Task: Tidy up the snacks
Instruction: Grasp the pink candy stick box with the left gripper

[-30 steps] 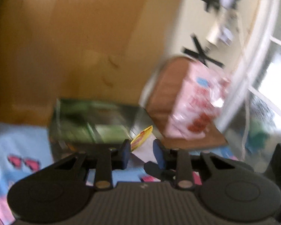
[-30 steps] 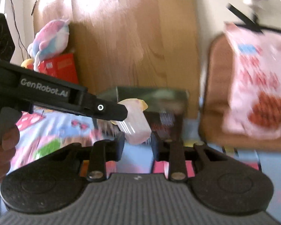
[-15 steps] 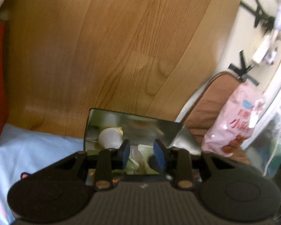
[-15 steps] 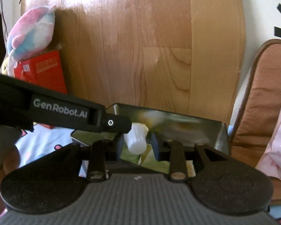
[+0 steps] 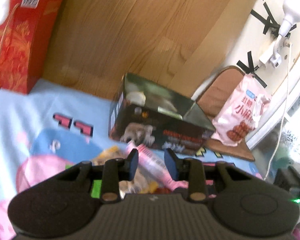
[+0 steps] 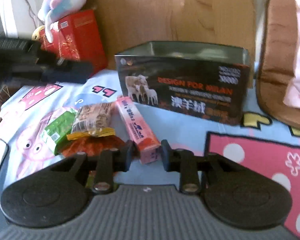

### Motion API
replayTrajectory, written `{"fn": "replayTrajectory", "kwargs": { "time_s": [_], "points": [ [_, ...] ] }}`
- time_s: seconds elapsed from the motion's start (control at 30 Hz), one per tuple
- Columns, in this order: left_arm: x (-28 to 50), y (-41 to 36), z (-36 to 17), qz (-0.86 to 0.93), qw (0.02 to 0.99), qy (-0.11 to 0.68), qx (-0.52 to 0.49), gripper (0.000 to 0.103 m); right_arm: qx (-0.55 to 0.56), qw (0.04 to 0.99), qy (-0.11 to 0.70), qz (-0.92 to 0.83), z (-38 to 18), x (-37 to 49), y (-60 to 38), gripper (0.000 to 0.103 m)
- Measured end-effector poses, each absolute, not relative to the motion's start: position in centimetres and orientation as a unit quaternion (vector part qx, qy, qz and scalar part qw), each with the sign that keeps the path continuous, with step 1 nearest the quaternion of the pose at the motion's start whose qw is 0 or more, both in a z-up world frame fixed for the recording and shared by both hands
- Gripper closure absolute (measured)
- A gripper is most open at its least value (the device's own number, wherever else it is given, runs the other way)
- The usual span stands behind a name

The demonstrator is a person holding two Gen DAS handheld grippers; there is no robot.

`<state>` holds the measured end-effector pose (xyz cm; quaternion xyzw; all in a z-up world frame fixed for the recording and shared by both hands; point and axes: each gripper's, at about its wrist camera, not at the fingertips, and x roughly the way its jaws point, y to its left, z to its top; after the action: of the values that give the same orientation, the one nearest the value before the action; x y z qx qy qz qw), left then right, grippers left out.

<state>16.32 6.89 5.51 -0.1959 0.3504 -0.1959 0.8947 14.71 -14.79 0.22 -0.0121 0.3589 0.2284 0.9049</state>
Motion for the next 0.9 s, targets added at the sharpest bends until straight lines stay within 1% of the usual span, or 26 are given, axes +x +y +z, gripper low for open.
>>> {"fn": "replayTrajectory", "kwargs": {
  "time_s": [0.1, 0.33, 0.37, 0.43, 0.47, 0.53, 0.6, 0.73, 0.77, 0.8, 0.83, 0.9],
  "points": [
    [15.2, 6.3, 5.4, -0.204, 0.892, 0.354, -0.192, 0.073, -0.014, 0.904, 0.357, 0.233, 0.9, 12.3, -16.9, 0.076],
    [13.8, 1.1, 5.0, -0.262, 0.878, 0.373, -0.143, 0.073, -0.041, 0.905, 0.355, 0.231, 0.9, 4.5, -23.6, 0.075],
    [13.8, 0.1, 4.8, -0.272, 0.874, 0.379, -0.139, 0.073, -0.046, 0.908, 0.353, 0.222, 1.2, 3.6, -24.4, 0.074],
    [13.7, -2.0, 4.4, -0.288, 0.866, 0.388, -0.126, 0.073, -0.061, 0.922, 0.341, 0.174, 1.4, 2.1, -25.6, 0.066],
    [13.6, -2.9, 4.2, -0.295, 0.863, 0.392, -0.120, 0.073, -0.065, 0.927, 0.337, 0.152, 1.4, 1.6, -26.0, 0.060],
    [13.5, -4.7, 3.8, -0.305, 0.857, 0.401, -0.110, 0.070, -0.054, 0.936, 0.328, 0.114, 1.6, 0.7, -26.9, 0.060],
    [13.3, -6.0, 3.3, -0.308, 0.851, 0.413, -0.100, 0.069, -0.035, 0.942, 0.319, 0.099, 1.6, 0.0, -27.3, 0.060],
    [12.7, -7.1, 2.8, -0.306, 0.842, 0.435, -0.089, 0.069, -0.038, 0.947, 0.305, 0.098, 1.1, -0.7, -26.3, 0.060],
    [12.5, -7.1, 2.7, -0.304, 0.842, 0.438, -0.090, 0.068, -0.037, 0.946, 0.306, 0.098, 1.0, -0.6, -26.0, 0.060],
    [12.5, -7.1, 2.7, -0.304, 0.841, 0.439, -0.092, 0.063, -0.034, 0.946, 0.307, 0.099, 0.8, -0.6, -25.9, 0.060],
    [12.6, -7.1, 2.6, -0.302, 0.841, 0.440, -0.094, 0.061, -0.031, 0.945, 0.309, 0.101, 0.8, -0.7, -26.0, 0.060],
    [12.9, -7.5, 2.4, -0.297, 0.841, 0.443, -0.088, 0.060, -0.026, 0.944, 0.312, 0.106, 0.6, -0.3, -25.7, 0.060]
  ]
}}
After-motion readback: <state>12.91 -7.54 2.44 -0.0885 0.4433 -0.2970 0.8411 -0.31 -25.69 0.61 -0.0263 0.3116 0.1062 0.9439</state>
